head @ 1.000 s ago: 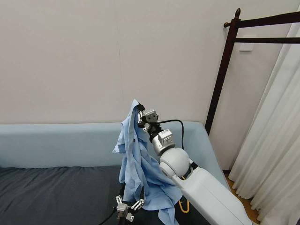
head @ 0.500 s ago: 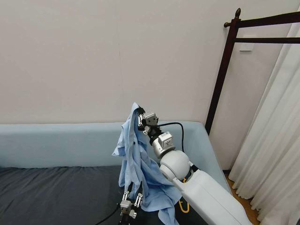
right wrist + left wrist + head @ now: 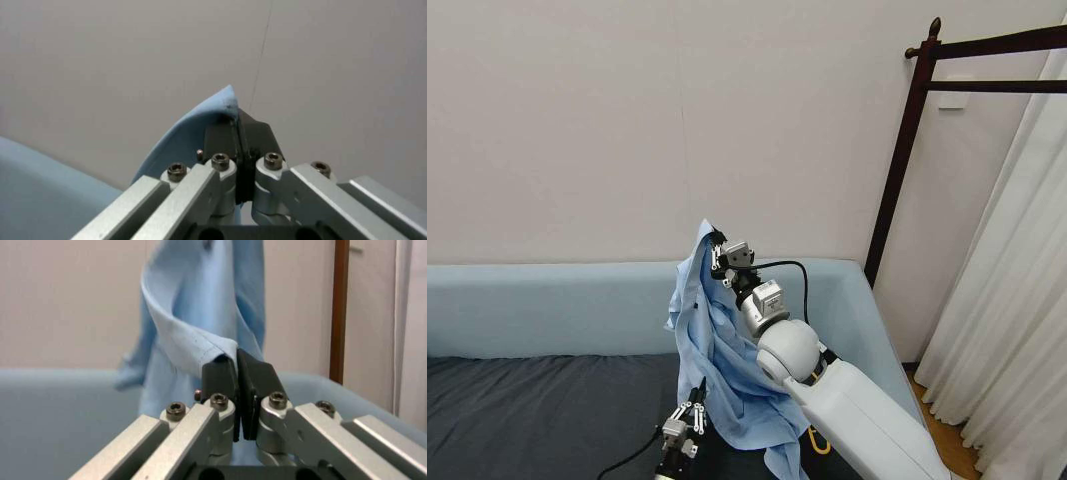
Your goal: Pick up the clothes from the sofa and hang them on the clothes hanger.
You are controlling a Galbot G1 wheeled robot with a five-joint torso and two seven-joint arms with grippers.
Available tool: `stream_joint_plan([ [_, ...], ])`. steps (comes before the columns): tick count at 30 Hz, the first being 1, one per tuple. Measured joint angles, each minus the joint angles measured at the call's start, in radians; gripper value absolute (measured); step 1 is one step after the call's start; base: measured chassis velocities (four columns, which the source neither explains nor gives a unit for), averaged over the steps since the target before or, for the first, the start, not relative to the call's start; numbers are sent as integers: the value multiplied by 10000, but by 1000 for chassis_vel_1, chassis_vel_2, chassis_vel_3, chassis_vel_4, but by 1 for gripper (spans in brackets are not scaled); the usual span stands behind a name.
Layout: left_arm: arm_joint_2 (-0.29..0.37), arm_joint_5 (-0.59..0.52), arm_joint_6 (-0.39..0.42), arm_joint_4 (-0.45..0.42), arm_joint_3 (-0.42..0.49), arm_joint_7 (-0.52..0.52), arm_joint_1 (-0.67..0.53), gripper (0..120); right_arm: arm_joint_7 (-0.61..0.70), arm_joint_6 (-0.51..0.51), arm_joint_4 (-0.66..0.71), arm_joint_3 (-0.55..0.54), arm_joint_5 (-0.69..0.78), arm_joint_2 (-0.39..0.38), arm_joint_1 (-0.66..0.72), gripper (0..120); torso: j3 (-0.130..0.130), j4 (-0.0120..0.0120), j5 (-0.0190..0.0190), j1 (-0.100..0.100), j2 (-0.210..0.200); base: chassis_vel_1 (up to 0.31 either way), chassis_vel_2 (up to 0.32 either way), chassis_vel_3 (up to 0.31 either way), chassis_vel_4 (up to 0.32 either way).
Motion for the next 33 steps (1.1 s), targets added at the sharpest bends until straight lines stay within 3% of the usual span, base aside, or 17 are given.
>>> stream_joint_plan([
  [2,390,-335,82,-363,-67,18,45,0,65,-29,-67,60,22,-10,29,0,0,1,2,0,0,0,0,0,0],
  [6,2222,-2284,796,-2254,-399,81,94,0,227,-254,-104,412,240,-283,189,0,0,1,0,0,0,0,0,0,0],
  [7,2222,-2284,796,-2254,-399,81,94,0,227,-254,-104,412,240,-283,189,0,0,1,0,0,0,0,0,0,0],
  [12,5219,-4576,1766,-4061,-1071,-214,-538,0,448,-287,569,803,1194,-721,412,0,0,-1,5,0,0,0,0,0,0],
  [13,5219,-4576,1766,-4061,-1071,-214,-538,0,448,-287,569,803,1194,-721,412,0,0,-1,5,0,0,0,0,0,0],
  [15,6085,-5350,2110,-4418,-1562,-323,-1006,0,553,-140,1070,837,1778,-909,494,0,0,1,0,1,0,0,0,0,0],
  [22,7876,-6422,2745,-4629,-2832,-876,-2074,0,621,85,2208,1064,2361,-1405,1299,0,0,-8,7,0,0,0,0,0,0],
  [26,8356,-6609,2968,-4918,-3809,-993,-1811,0,862,102,2586,936,2757,-1402,1982,0,-1,7,3,0,1,0,0,0,0],
  [29,8399,-6615,3103,-5044,-4006,-1058,-1750,0,923,-36,2794,922,2782,-1440,2130,0,-2,9,3,0,1,0,0,0,0],
  [33,7764,-5788,3209,-5183,-3897,-1071,-1149,0,1191,-1100,3073,712,1716,-1858,1353,0,-1,-4,5,-1,2,0,0,0,0],
])
